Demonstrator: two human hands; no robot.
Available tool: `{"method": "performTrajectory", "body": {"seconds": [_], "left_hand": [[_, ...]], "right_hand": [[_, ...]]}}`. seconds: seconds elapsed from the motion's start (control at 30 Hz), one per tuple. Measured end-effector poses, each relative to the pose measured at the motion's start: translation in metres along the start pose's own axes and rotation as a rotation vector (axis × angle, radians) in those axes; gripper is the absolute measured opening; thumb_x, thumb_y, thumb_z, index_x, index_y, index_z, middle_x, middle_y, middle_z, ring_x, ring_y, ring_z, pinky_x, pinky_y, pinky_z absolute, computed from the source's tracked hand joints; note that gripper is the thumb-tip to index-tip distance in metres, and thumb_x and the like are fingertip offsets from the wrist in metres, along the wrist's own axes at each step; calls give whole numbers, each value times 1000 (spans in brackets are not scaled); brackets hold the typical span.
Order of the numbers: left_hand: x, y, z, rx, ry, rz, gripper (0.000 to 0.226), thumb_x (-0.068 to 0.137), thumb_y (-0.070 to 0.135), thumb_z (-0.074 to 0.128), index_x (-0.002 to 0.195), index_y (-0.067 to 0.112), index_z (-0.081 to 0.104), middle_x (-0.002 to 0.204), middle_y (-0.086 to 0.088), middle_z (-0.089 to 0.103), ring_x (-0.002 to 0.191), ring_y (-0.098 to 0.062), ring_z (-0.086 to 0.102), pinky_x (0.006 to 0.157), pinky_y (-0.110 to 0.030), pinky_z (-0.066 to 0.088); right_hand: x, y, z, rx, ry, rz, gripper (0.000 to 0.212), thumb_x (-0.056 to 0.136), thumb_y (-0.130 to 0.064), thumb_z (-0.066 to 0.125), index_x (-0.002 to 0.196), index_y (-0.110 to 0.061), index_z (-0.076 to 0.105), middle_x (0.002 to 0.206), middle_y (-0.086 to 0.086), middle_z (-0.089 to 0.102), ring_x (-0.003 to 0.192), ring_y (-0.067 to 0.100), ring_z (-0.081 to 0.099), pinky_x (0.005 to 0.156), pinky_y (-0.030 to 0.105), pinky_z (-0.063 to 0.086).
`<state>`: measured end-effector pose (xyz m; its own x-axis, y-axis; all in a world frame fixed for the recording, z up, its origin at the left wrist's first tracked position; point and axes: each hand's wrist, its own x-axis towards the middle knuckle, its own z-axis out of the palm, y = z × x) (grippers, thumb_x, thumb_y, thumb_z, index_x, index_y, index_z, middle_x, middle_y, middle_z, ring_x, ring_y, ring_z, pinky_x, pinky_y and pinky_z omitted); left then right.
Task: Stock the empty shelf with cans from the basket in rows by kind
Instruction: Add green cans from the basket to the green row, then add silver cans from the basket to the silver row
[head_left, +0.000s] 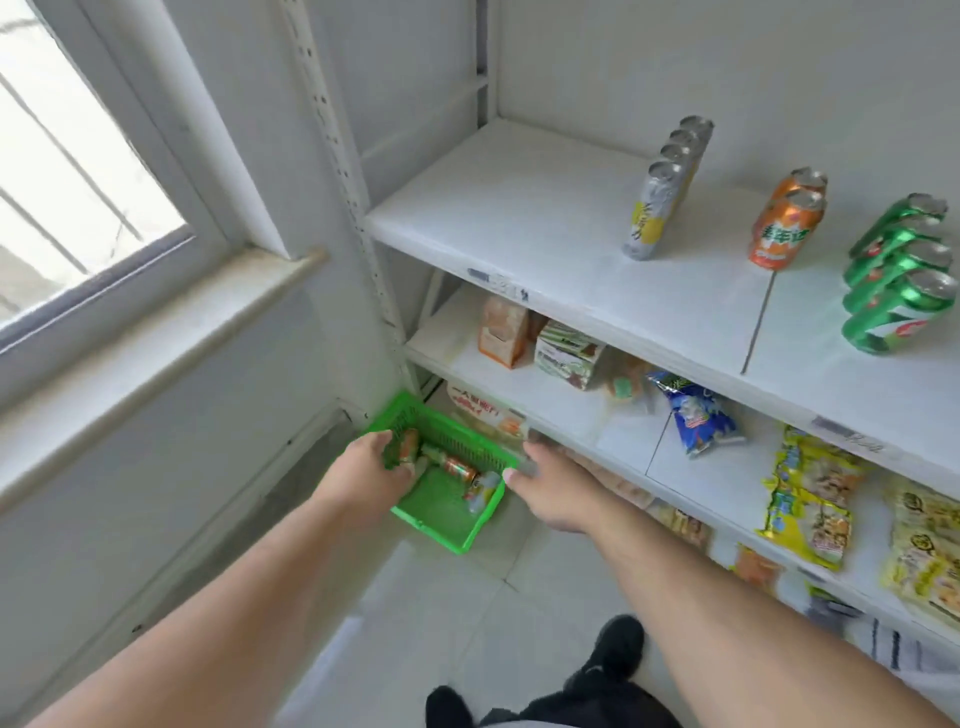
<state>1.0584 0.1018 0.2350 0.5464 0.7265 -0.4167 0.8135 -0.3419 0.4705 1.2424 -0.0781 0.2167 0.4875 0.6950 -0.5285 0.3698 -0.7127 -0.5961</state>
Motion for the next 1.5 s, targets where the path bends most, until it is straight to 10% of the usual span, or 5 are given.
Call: {"method": "performTrajectory", "body": {"seconds": [0.83, 1.13, 1.27, 1.4, 1.5], "left_hand": [[153, -62, -4, 99, -226, -205, 67, 91, 41, 64, 152, 22, 41, 150, -3, 50, 133, -23, 52, 105, -31, 46], [215, -75, 19, 64, -346, -248, 67, 96, 35, 60, 155, 19, 33, 155, -5, 44, 139, -24, 46, 107, -29, 40], [259, -90, 28, 16, -384, -274, 68, 97, 33, 59, 157, 18, 31, 138, -3, 57, 98, -19, 62, 86, -24, 43], [311, -120, 44, 21, -388, -260, 66, 93, 38, 62, 152, 17, 40, 146, -8, 53, 121, -27, 59, 89, -29, 46], [349, -146, 57, 27, -380, -271, 62, 89, 38, 63, 146, 21, 47, 135, -9, 62, 112, -28, 64, 81, -28, 48]], "right_hand": [[182, 5, 78, 144, -225, 334, 84, 98, -53, 56, 163, -12, 24, 169, 8, 29, 154, 28, 33, 124, 40, 31], [237, 33, 102, 155, -181, 448, 78, 87, -62, 54, 147, -12, 49, 140, 0, 58, 127, 21, 56, 101, 33, 44], [256, 29, 111, 183, -125, 516, 70, 99, -48, 58, 153, -7, 42, 157, 11, 47, 143, 28, 47, 112, 34, 39], [291, 38, 143, 207, -73, 566, 43, 90, -58, 56, 109, -21, 46, 101, -3, 52, 100, 18, 48, 75, 31, 38], [320, 42, 170, 255, -38, 597, 60, 82, -63, 57, 120, -16, 58, 106, 6, 62, 93, 20, 54, 71, 30, 40]]}}
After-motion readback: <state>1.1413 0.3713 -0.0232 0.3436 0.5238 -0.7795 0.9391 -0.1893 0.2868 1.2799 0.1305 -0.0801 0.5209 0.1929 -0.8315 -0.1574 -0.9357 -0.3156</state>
